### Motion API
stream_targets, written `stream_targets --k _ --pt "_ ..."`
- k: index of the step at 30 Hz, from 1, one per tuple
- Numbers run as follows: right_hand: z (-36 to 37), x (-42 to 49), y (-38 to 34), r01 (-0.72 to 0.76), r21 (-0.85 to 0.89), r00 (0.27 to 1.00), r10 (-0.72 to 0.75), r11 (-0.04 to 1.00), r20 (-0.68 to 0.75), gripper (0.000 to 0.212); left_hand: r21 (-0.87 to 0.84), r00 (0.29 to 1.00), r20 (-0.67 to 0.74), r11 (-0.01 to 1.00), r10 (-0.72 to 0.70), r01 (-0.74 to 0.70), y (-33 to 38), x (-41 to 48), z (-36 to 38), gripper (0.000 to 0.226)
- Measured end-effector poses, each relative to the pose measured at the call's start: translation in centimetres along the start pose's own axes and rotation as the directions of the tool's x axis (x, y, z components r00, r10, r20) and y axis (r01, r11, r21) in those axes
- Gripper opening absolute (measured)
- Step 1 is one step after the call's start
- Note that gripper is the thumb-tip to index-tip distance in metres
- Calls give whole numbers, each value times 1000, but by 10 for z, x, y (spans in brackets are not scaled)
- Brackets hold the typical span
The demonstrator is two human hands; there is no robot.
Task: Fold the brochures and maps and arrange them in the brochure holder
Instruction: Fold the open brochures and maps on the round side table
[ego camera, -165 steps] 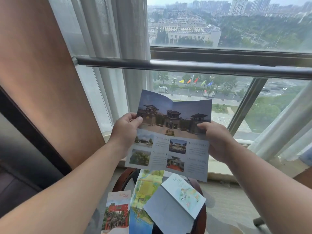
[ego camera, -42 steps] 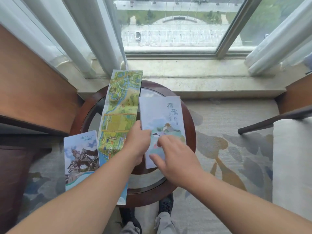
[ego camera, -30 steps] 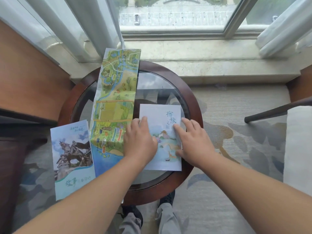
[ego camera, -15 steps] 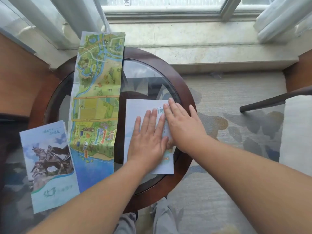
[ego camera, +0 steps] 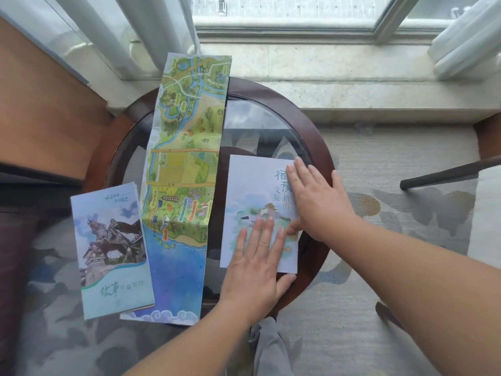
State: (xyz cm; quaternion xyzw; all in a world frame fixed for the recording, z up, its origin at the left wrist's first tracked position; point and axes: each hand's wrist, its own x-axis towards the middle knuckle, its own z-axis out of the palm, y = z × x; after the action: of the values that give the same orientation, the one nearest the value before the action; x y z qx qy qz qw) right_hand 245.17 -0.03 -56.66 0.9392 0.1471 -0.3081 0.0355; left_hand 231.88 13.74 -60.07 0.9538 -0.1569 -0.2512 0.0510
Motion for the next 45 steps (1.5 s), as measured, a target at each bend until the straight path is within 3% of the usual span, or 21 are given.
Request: stream_targets --k 4,6,8,11,13,17,20,24,29,32,35,42,45 --pt "-13 -7 -12 -72 -45 994 75 996 74 123 -206 999 17 978 30 -26 -8 -26 -15 76" --pt "-22 -10 -29 -102 -25 994 103 994 37 104 -364 996 -76 931 -52 21 -30 -31 -36 66" --pt "-30 -16 -58 -45 54 996 48 998 -70 84 -467 958 -181 877 -222 115 -68 -38 -53 56" --pt "-40 -25 -125 174 262 974 -126 949 -191 63 -505 843 -197 789 -500 350 -138 -55 -67 49" --pt "-42 -27 -173 237 405 969 -186 883 -161 54 -523 743 -165 696 -649 492 -178 -71 -68 50" --pt "-42 -21 -244 34 706 987 -133 708 86 48 -550 545 -46 476 -837 686 -230 -104 -57 57" --pt "-36 -16 -271 -161 832 970 -69 531 232 42 -586 464 71 339 -883 736 -245 -115 -47 64" --pt "-31 -11 -290 -284 856 947 -15 433 322 36 -619 469 233 242 -852 747 -248 -110 -38 61" --pt "-34 -8 -298 -327 866 938 16 378 347 18 -642 495 205 265 -844 719 -248 -107 -36 40" --pt "-33 -8 -298 -328 879 939 20 346 343 14 -733 468 193 191 -862 653 -253 -111 -36 39" --pt "-33 -9 -297 -328 885 939 16 330 342 11 -869 466 184 79 -866 489 -251 -114 -42 45" --pt "-54 -13 -264 -226 956 969 144 189 201 16 -968 521 71 67 -851 242 -228 -92 -88 45" --pt "-61 -16 -231 -143 954 964 256 265 74 36 -985 546 56 44 -836 168 -201 -70 -107 44"
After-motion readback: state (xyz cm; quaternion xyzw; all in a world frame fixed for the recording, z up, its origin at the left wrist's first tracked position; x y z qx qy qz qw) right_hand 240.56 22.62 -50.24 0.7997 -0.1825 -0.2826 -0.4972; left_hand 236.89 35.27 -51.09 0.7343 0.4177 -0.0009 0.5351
